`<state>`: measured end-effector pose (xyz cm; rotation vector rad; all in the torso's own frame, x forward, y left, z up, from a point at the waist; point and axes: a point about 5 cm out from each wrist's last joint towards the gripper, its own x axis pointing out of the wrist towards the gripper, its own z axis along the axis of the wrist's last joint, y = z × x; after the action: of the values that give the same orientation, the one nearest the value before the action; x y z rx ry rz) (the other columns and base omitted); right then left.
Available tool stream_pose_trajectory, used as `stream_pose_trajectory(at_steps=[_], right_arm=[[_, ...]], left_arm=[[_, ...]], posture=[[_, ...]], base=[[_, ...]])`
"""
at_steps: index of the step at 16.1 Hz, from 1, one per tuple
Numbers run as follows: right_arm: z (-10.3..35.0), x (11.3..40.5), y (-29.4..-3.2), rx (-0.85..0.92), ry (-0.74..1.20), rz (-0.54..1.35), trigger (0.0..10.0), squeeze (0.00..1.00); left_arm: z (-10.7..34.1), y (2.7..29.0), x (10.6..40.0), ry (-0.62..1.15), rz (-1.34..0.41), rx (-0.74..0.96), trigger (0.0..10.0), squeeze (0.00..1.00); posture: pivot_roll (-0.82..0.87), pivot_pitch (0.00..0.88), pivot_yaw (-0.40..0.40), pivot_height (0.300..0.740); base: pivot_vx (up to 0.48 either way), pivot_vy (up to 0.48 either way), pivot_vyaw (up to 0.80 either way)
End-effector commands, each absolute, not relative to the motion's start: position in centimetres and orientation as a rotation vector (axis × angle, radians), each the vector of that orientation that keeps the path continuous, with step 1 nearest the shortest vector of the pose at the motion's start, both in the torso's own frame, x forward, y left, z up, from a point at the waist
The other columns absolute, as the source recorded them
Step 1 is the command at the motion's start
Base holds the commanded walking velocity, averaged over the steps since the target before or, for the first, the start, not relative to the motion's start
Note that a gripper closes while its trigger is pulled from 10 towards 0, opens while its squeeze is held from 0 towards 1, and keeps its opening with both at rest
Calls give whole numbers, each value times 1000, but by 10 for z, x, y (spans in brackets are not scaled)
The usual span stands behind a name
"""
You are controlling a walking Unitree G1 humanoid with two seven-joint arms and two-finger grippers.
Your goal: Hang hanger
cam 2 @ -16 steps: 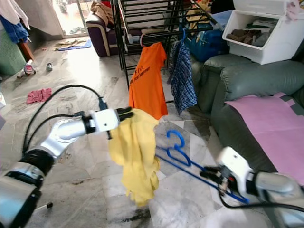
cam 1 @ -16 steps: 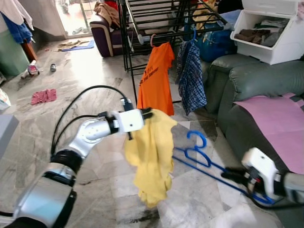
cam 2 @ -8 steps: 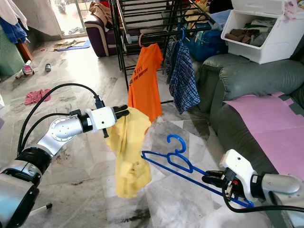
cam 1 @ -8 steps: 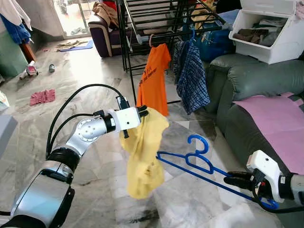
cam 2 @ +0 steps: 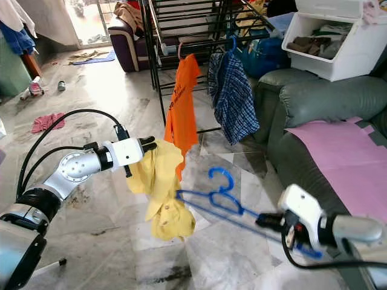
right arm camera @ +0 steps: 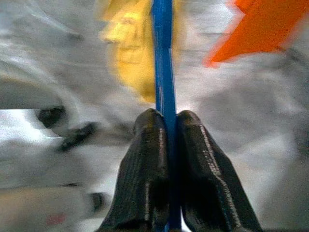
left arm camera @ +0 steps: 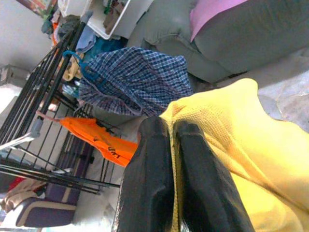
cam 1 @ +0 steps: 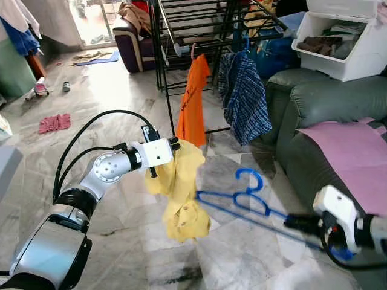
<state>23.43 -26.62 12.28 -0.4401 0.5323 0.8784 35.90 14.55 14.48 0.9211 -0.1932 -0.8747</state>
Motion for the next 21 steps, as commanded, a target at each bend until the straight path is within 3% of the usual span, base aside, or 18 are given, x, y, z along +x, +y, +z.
stream_pose_trajectory(at_steps=[1,5,9,21], right_arm=[[126,244,-274,-541,499,794,10000,0],[117,251,-291,-672,562,683,10000,0],[125,241,-268,-480,507,861,10000,0],[111,245,-249,-421,516,922,10000,0]], left_arm=[[154,147,362,-211,-868,935,10000,0],[152,147,362,-208,-871,929,10000,0],[153,147,362,-208,-864,922,10000,0],[168,129,362,-313,-910,859,10000,0]], posture=[[-47,0,75,740],[-42,0,69,740],[-48,0,69,740],[-43,0,70,740]], base=[[0,0,0],[0,0,0],[0,0,0],[0,0,0]])
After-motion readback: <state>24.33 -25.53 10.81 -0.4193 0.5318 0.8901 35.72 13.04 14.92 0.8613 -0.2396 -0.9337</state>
